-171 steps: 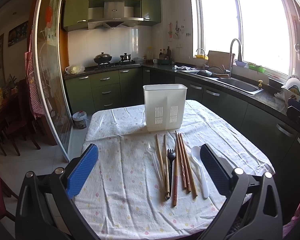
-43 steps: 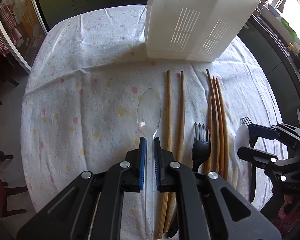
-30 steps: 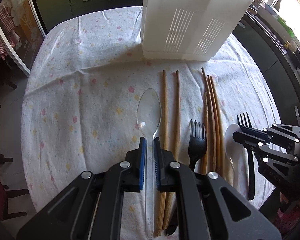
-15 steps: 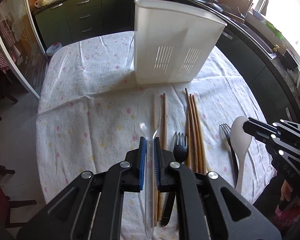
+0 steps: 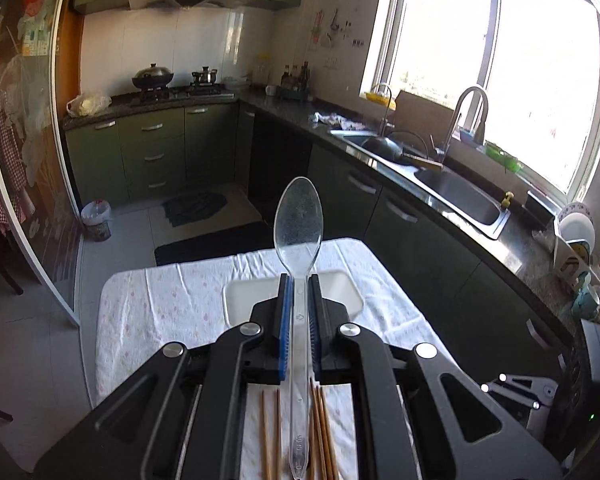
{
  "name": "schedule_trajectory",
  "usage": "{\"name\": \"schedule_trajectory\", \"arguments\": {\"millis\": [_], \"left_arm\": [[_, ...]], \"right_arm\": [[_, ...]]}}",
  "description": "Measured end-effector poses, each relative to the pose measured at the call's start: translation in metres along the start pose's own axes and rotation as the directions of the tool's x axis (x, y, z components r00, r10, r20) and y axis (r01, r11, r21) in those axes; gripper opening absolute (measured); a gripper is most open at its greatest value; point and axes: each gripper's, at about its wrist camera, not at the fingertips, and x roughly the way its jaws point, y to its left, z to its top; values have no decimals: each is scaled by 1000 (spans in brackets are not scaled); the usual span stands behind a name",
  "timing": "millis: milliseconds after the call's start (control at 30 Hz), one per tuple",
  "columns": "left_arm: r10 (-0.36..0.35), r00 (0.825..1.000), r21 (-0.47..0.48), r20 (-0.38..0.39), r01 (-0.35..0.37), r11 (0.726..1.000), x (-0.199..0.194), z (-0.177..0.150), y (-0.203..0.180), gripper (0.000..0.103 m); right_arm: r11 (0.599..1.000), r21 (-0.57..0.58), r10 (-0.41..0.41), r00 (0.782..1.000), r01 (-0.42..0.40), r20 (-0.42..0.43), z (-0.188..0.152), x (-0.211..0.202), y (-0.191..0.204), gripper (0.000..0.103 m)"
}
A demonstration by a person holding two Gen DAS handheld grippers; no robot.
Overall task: Organize utensils
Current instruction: 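Lift both spoons and drop them into the white caddy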
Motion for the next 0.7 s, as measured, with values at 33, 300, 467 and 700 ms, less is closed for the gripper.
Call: {"name": "schedule_trajectory", "arguments": {"millis": [33, 300, 467, 700], "left_arm": [[11, 999, -3, 45, -11, 1000, 3, 9, 0, 8], [47, 952, -59, 303, -31, 998, 55, 36, 12, 8], [82, 908, -47, 410, -68, 997, 71, 16, 17, 8], [70, 900, -5, 430, -76, 997, 80, -19, 15, 8]], "right_arm": [[1000, 4, 0, 1000, 0, 5, 4, 1, -3, 3], [1000, 26, -7, 999, 6, 52, 25, 9, -14, 3], [1000, 22, -16, 997, 14, 79, 36, 8, -15, 3], [999, 18, -36, 990, 34, 135, 55, 4, -9, 3]]}}
